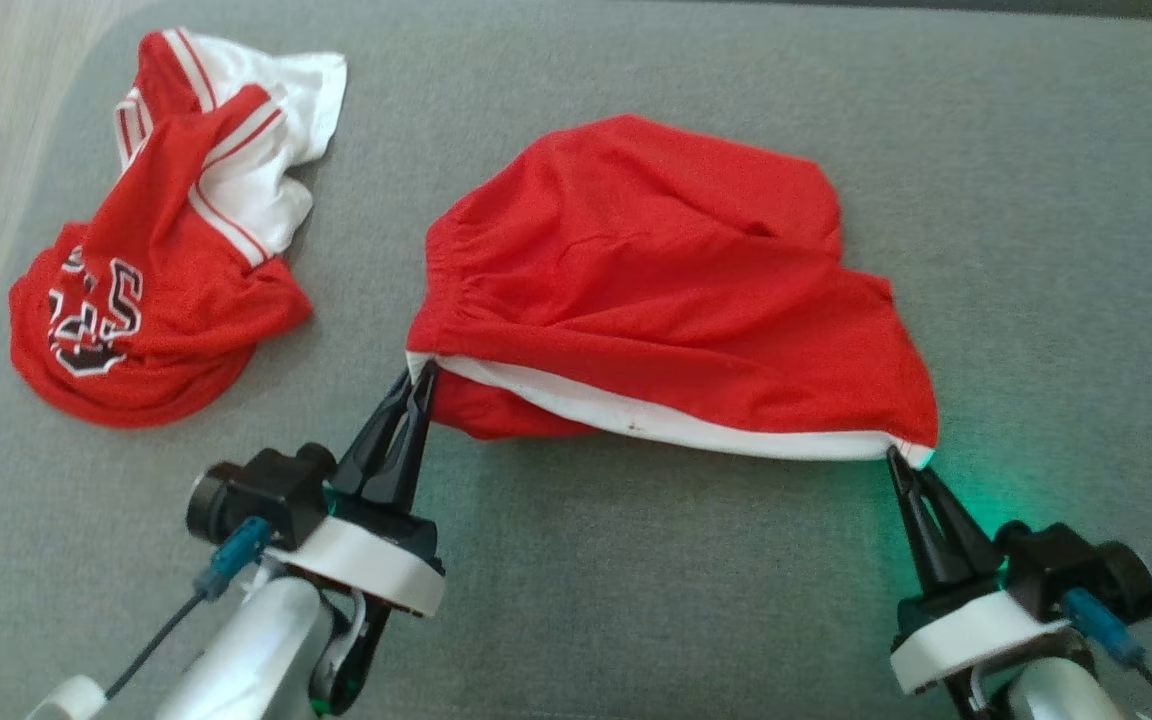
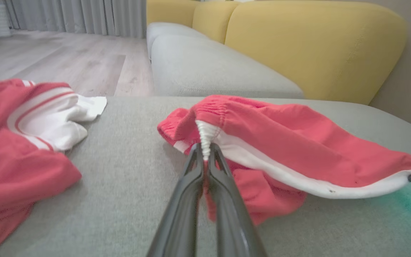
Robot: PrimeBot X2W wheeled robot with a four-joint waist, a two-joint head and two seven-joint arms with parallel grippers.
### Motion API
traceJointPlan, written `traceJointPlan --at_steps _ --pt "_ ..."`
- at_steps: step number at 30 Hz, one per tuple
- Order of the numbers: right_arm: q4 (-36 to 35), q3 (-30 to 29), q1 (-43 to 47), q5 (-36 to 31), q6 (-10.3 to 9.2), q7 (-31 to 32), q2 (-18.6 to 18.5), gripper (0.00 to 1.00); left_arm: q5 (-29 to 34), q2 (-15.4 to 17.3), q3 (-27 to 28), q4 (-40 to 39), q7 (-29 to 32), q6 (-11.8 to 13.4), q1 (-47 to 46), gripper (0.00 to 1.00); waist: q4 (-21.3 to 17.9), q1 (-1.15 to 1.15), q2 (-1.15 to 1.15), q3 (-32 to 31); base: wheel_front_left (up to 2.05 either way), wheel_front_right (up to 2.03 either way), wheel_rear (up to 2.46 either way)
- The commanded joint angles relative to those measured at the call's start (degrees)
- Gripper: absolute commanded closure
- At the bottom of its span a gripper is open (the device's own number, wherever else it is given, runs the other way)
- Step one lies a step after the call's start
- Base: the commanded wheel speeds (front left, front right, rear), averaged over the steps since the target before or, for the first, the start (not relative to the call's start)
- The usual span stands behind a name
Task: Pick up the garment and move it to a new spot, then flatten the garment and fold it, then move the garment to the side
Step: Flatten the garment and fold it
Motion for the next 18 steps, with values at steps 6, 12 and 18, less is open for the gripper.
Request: traceJointPlan --at_steps 6,12,18 --pt "-15.68 -3.40 0.13 2.65 -0.04 -0.23 0.54 1.00 3.56 5.19 2.77 -11.43 -0.92 -1.76 -4.07 1.00 -4.13 0.00 0.00 -5.23 0.00 0.00 0.00" --pt "-26.09 -6.85 -5.95 4.54 -0.04 -0.23 -2.74 1.00 5.64 9.11 3.14 -20.55 0.88 -4.04 -12.12 1.00 -7.69 0.00 0.00 -7.35 0.00 0.00 0.00" --pt "-25.80 -10.41 -22.49 5.55 -0.04 -0.23 -9.55 1.00 3.84 10.18 1.74 -23.28 8.29 -5.90 -29.37 1.00 -11.19 0.00 0.00 -3.59 0.00 0.00 0.00"
